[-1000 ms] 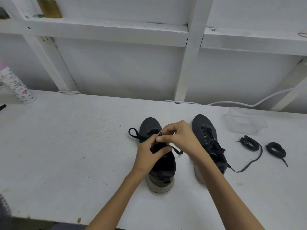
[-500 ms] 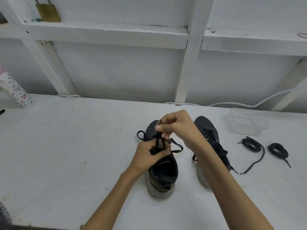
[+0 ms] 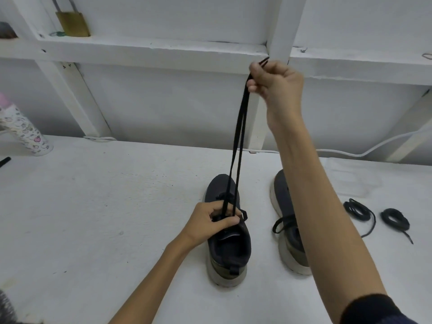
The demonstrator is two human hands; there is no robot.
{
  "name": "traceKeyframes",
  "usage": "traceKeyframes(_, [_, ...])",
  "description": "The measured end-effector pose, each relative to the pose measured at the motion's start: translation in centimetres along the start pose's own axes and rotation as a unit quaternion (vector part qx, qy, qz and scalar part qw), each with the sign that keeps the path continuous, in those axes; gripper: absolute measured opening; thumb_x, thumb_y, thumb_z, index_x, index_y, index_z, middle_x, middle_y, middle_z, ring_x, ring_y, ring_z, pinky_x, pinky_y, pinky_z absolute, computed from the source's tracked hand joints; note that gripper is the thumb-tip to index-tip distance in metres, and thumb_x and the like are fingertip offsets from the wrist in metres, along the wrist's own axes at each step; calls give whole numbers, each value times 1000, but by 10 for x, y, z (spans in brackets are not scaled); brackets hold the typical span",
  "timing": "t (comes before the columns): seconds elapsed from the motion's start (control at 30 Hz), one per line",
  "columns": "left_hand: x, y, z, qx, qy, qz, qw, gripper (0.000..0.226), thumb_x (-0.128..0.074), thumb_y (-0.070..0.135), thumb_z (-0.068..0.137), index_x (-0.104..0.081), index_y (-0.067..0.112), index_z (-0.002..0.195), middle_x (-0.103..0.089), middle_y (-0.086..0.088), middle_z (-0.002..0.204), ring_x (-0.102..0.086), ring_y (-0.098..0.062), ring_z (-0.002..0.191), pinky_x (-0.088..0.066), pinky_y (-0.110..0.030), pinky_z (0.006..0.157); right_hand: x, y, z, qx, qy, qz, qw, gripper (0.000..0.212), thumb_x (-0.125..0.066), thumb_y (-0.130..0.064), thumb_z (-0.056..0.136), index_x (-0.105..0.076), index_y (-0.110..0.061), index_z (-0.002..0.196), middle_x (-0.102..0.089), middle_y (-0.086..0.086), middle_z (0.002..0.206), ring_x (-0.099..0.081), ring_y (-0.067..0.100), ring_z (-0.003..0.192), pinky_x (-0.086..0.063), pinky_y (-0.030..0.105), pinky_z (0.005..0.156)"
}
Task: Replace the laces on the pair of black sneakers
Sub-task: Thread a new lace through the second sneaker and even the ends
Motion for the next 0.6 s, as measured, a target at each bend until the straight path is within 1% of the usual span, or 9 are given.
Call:
traceKeyframes(0.1, [0,2,1,1,-14,-27,1000,11,-71,11,87,-74,9,97,-76,-1,93,-71,-17,94,-54,-25,89,11,37,-4,-60,-21,-112,992,13,-65,12,84,-66,0,89,-64,10,77,-66,16,58,-58,26,62])
traceKeyframes(0.13, [0,2,2,7,-15,-39,999,11,-70,11,88,-73,8,98,-76,-2,93,-71,-18,94,-54,-26,89,19,47,-7,-94,-24,-193,976,23,-67,12,82,-65,1,102,-65,12,89,-68,20,67,-60,30,65])
traceKeyframes(0.2, [0,2,3,16,-14,-53,998,12,-69,11,89,-72,7,99,-76,-4,91,-72,-18,94,-53,-24,88,38,58,-20,-173,-82,-381,905,34,-72,-2,84,-61,2,116,-65,16,105,-68,27,80,-61,39,67])
traceKeyframes(0.3, [-1,1,4,27,-9,-66,997,13,-66,13,91,-72,5,100,-76,-8,89,-72,-18,92,-52,-21,85,56,68,-61,-336,-293,-499,743,39,-67,-36,91,-69,3,94,-71,14,87,-68,25,64,-56,29,55])
traceKeyframes(0.33, [-1,0,5,28,-8,-68,997,13,-66,13,91,-72,5,100,-76,-8,89,-72,-17,92,-51,-21,84,59,73,-77,-366,-342,-495,711,45,-66,-43,91,-72,1,89,-72,11,82,-68,22,62,-52,25,53])
traceKeyframes(0.37, [-2,0,5,28,-6,-66,997,13,-66,13,91,-72,5,100,-76,-8,90,-72,-17,93,-51,-21,84,62,79,-91,-376,-362,-477,707,46,-65,-47,90,-72,-1,84,-72,9,77,-66,20,60,-47,22,51])
traceKeyframes(0.47, [-4,1,6,26,-1,-58,998,12,-66,13,91,-73,8,99,-76,-5,91,-72,-17,95,-52,-22,87,62,93,-118,-344,-303,-382,802,41,-72,-37,87,-64,0,70,-58,4,55,-50,13,50,-31,17,44])
traceKeyframes(0.53, [-4,1,5,27,3,-59,998,12,-68,11,89,-73,12,100,-77,-3,92,-72,-16,95,-53,-23,88,57,96,-128,-309,-251,-325,858,42,-76,-22,84,-53,6,63,-45,4,47,-39,9,44,-28,14,43])
traceKeyframes(0.6, [-4,1,5,24,4,-44,999,17,-73,8,85,-73,16,100,-77,2,94,-71,-13,96,-52,-22,88,53,95,-129,-277,-207,-290,892,44,-77,-10,82,-47,14,61,-40,6,46,-36,8,40,-30,13,44])
Point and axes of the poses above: each hand's wrist, its own z-axis towards the middle knuckle, its own x-axis out of the back of the hand, y = z × x, the point moved 1 cm from there along z, towards the middle knuckle
